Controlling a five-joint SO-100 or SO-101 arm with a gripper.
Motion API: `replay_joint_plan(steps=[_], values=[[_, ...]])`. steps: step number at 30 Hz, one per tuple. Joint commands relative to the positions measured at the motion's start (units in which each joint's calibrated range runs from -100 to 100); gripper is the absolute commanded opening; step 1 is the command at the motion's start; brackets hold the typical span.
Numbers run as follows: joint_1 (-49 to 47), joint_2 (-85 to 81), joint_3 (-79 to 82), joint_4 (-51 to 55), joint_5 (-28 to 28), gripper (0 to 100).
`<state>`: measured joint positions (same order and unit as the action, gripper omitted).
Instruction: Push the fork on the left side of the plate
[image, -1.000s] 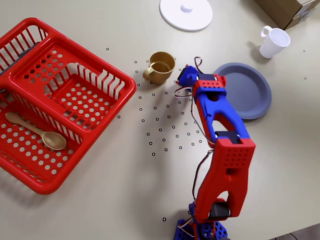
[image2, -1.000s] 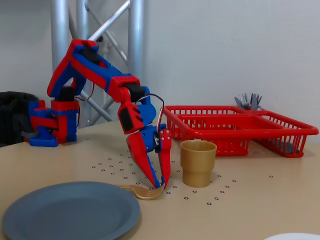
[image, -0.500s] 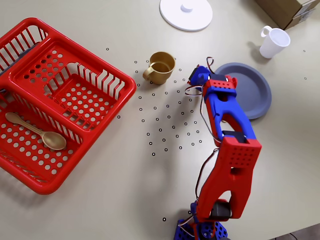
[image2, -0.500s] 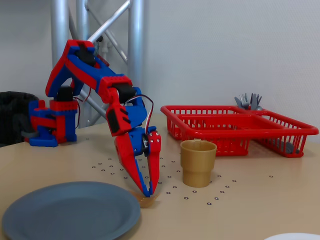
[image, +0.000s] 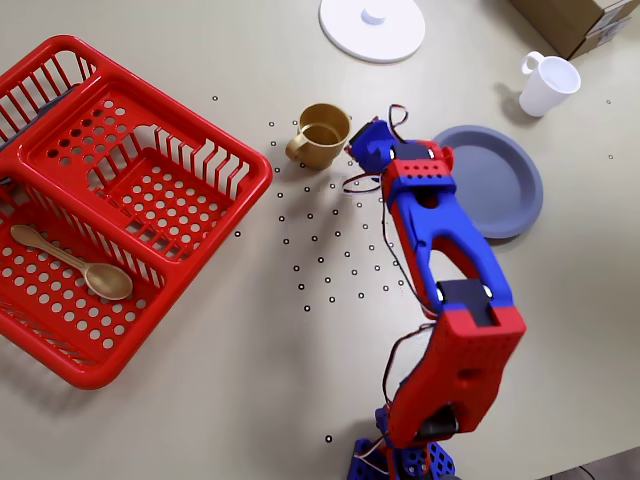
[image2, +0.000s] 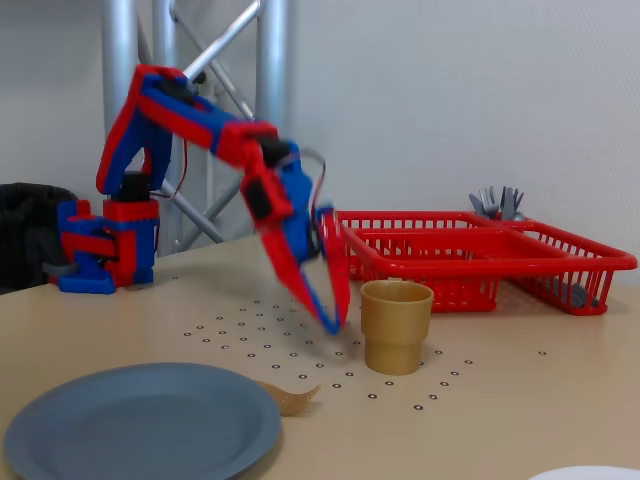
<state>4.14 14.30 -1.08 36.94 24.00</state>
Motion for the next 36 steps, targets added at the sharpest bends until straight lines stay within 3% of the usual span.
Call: replay_joint_plan(steps=[1, 11, 17, 26, 36], values=[[-1.6, -11.6, 1.9, 2.5, -2.4, 0], [-3.5, -36.7, 22.3, 3.9, -14.6, 0], [-0.3, -52.9, 44.9, -2.5, -20.7, 0], [3.5, -78.2, 77.8, -4.6, -22.0, 0], [5.8, -99.3, 99.3, -1.5, -21.0, 0]])
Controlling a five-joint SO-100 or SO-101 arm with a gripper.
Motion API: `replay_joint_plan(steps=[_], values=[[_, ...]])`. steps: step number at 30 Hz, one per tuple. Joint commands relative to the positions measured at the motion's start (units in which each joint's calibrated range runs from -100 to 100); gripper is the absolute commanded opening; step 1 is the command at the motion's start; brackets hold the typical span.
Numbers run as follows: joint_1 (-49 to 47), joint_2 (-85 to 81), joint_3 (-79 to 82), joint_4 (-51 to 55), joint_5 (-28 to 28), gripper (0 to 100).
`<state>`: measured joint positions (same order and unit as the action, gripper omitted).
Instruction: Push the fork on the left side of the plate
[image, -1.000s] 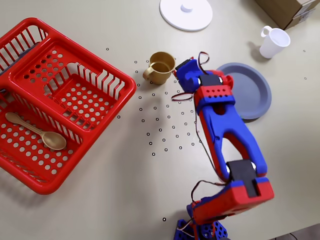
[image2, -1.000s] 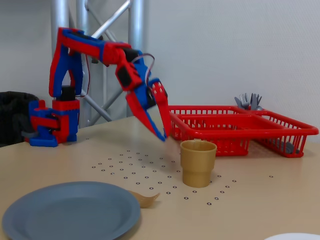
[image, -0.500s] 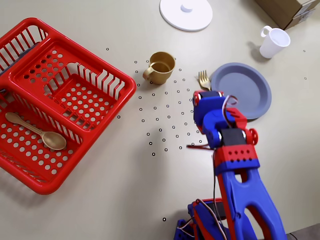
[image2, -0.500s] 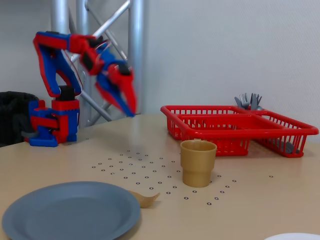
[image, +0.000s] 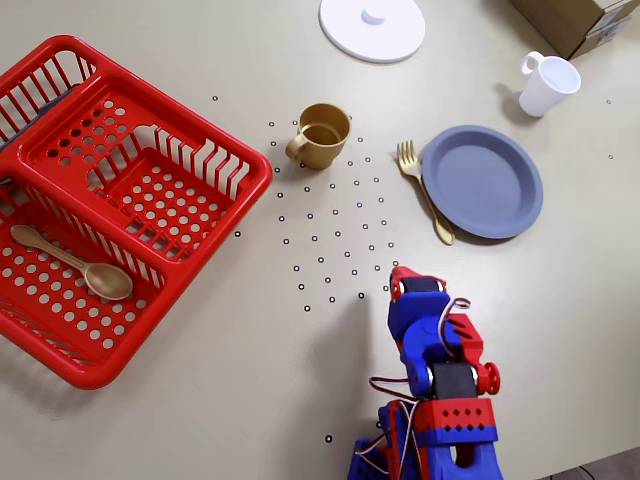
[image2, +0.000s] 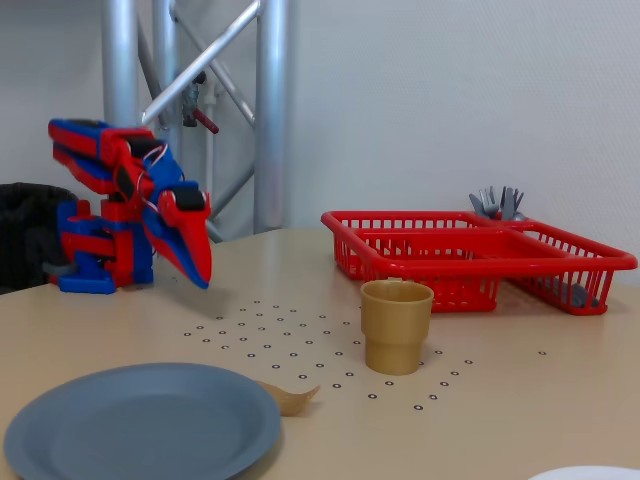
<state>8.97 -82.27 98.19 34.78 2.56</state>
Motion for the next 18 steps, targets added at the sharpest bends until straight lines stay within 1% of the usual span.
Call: replay_joint_plan(steps=[1, 8, 15, 18], values=[[1.1, -4.4, 1.4, 0.8, 0.2, 0], [1.4, -8.9, 1.7, 11.1, -0.8, 0], [1.5, -13.5, 1.7, 16.5, -1.6, 0], [1.7, -13.6, 1.7, 16.6, -1.9, 0]])
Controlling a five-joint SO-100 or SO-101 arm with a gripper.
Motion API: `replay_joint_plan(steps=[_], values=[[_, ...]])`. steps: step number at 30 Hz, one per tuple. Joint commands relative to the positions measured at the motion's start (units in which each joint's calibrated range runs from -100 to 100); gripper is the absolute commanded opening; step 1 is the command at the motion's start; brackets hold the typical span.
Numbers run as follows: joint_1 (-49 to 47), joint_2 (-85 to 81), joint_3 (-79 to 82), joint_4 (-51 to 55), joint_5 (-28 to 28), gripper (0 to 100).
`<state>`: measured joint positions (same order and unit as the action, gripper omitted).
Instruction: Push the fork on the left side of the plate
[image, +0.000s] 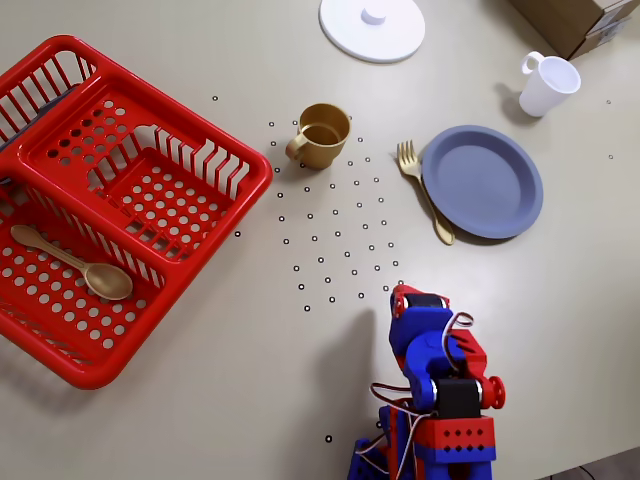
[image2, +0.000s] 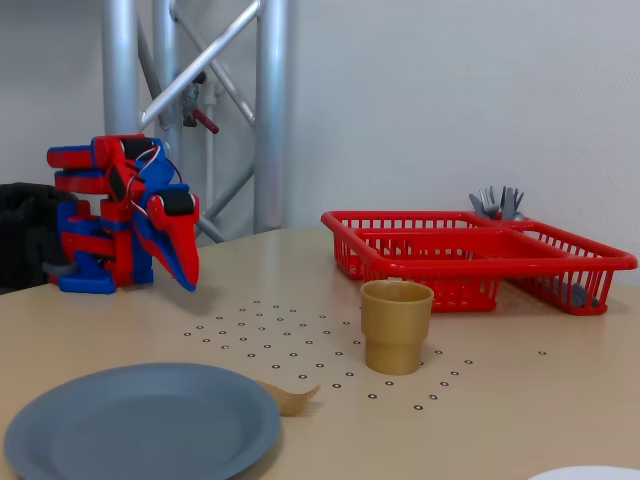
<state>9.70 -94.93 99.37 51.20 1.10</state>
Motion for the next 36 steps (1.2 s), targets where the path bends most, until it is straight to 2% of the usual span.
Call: replay_joint_plan(steps=[1, 10, 36], values=[[1.0, -0.9, 0.5, 0.2, -0.3, 0], [0.1, -0.9, 0.5, 0.2, 1.3, 0], [0.1, -0.9, 0.5, 0.3, 1.1, 0]])
